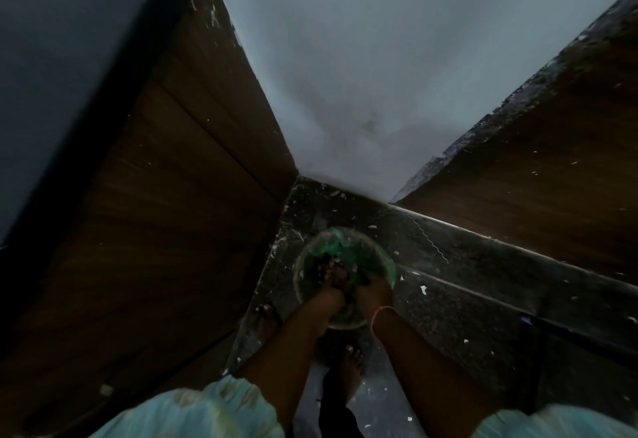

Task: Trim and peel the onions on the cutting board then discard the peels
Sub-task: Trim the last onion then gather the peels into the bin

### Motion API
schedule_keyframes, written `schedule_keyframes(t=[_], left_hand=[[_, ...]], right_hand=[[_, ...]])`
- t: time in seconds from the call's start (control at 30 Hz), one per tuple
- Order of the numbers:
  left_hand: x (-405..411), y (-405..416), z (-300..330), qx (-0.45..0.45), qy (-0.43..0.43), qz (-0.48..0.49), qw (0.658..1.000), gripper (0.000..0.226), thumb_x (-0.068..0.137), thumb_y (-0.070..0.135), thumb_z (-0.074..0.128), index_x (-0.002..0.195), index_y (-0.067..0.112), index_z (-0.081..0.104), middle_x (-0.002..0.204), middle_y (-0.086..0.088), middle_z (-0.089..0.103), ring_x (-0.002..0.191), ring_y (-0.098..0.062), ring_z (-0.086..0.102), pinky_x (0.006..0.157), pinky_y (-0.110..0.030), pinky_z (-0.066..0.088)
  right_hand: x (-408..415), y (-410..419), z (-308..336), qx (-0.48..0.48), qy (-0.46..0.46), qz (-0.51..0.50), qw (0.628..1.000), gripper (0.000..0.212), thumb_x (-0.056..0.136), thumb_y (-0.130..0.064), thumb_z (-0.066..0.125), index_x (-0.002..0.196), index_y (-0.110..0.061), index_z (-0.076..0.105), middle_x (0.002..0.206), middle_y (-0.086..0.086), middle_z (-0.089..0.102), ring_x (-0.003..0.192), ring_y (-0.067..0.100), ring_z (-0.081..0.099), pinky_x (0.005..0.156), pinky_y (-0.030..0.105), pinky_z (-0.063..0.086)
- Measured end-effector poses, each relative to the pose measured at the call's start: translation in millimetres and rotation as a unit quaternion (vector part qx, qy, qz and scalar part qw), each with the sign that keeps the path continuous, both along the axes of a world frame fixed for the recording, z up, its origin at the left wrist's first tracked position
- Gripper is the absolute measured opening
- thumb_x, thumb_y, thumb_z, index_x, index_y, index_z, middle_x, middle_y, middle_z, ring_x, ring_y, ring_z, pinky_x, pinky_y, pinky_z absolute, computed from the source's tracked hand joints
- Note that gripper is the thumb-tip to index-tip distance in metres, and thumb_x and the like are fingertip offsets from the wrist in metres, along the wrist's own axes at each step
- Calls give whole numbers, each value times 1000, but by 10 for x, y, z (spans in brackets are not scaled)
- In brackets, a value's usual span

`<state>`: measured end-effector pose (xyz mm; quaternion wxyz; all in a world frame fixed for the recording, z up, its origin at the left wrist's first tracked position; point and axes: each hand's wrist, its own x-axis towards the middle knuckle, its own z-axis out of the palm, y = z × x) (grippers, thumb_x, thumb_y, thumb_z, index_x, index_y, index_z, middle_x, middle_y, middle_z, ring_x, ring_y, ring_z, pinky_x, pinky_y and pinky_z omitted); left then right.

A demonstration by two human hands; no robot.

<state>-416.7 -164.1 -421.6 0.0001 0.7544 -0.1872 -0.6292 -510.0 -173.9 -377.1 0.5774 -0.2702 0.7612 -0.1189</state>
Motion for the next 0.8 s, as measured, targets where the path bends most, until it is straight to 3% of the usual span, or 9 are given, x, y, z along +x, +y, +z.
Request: schedule_keyframes(t=[0.13,0.2,0.3,0.4,0.5,0.6,0.7,0.77,0.8], left_hand=[[-34,-31,225,-17,-26,109,994,43,105,21,49,140,-3,51,144,-22,53,130,-35,52,100,-33,43],[8,-22,269,-34,-41,123,991,43,103,25,54,137,-2,55,139,-21,57,126,-36,55,102,-36,46],[-55,-49,375,-47,-4,119,992,50,106,29,47,151,6,40,154,-16,43,136,-34,46,112,-38,40],[-126,-100,491,-36,42,85,995,60,108,22,41,159,8,14,164,-14,21,147,-32,31,117,-36,27],[-98,-97,638,-67,53,129,988,54,105,27,44,152,2,35,155,-18,42,137,-34,46,112,-42,41],[-111,-195,921,-130,66,198,969,48,100,39,46,137,10,55,135,-9,60,123,-29,58,104,-45,48],[-101,-493,1581,-228,83,229,943,44,102,40,43,131,12,61,130,-9,63,114,-24,61,103,-35,46],[10,-711,2155,-312,109,266,905,32,105,20,46,126,3,64,122,-11,66,100,-15,64,83,-15,50],[106,-799,2447,-352,108,283,886,28,104,11,47,123,1,64,118,-9,67,93,-8,64,74,-8,48]], right_hand=[[59,61,79,-34,51,-26,998,23,89,-5,65,110,3,69,110,22,69,106,36,63,93,36,49],[67,55,167,-42,65,-29,997,24,85,-16,74,101,2,73,100,23,72,96,36,67,88,42,53],[54,47,239,-12,32,18,999,35,93,-27,66,111,3,69,110,23,69,105,35,64,89,34,49],[45,63,320,-4,-6,18,1000,35,99,-10,52,133,-1,54,127,13,58,121,33,54,91,26,41],[48,12,493,-45,-10,-41,998,28,96,-10,58,122,-3,64,119,17,65,110,29,60,85,27,44],[191,-143,861,-50,-96,-27,994,37,103,-24,44,121,4,61,122,19,62,109,31,58,85,30,47],[395,-407,1351,-156,-121,-41,979,46,105,-35,39,128,1,55,128,17,59,113,28,56,94,26,45],[594,-634,1785,-226,-124,-114,959,36,105,-21,40,126,3,58,126,16,60,110,20,56,85,11,46],[691,-733,2023,-260,-129,-139,947,34,104,-18,42,126,2,60,126,16,61,110,20,58,87,11,47]])
